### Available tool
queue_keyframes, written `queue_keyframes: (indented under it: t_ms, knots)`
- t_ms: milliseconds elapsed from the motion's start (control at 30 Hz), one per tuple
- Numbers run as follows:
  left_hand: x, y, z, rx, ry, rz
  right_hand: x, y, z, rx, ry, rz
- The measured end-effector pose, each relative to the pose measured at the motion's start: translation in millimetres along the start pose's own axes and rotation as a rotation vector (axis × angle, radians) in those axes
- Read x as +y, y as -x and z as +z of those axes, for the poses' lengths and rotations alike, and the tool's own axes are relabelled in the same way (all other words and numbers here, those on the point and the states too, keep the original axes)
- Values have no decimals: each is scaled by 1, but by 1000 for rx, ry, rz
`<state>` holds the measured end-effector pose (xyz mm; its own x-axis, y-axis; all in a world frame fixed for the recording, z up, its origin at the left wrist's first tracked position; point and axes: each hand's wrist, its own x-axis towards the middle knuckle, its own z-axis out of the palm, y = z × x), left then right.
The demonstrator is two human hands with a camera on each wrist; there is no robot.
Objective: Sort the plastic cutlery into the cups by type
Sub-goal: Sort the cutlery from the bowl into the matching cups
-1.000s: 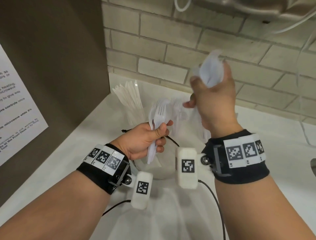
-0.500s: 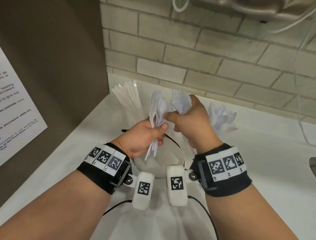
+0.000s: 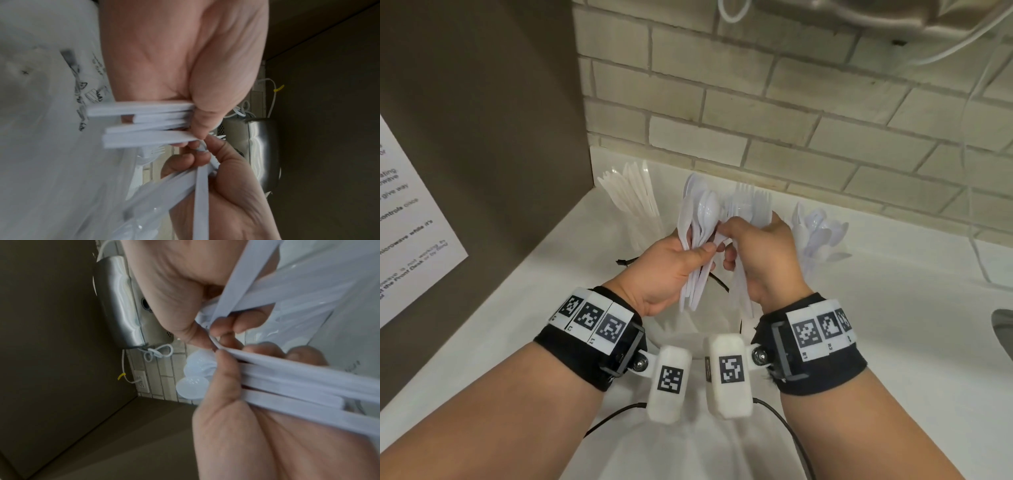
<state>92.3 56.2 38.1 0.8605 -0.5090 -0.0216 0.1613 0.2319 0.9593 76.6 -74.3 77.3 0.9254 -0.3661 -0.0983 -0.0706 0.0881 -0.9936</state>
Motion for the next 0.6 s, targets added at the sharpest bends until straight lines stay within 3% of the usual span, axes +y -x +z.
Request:
queue_keyframes:
  t_ms: [133, 267, 433, 600]
  knots:
    - [9, 1, 1, 23, -64, 0, 4, 2, 1, -45, -32, -4]
    - [12, 1, 0, 161, -51, -36, -5, -3, -8, 24, 0, -27]
    - [22, 5, 1, 218, 22, -17, -45, -27, -28, 152, -192, -273]
    - [29, 5, 4, 270, 78, 9, -56, -60, -24, 126, -44, -580]
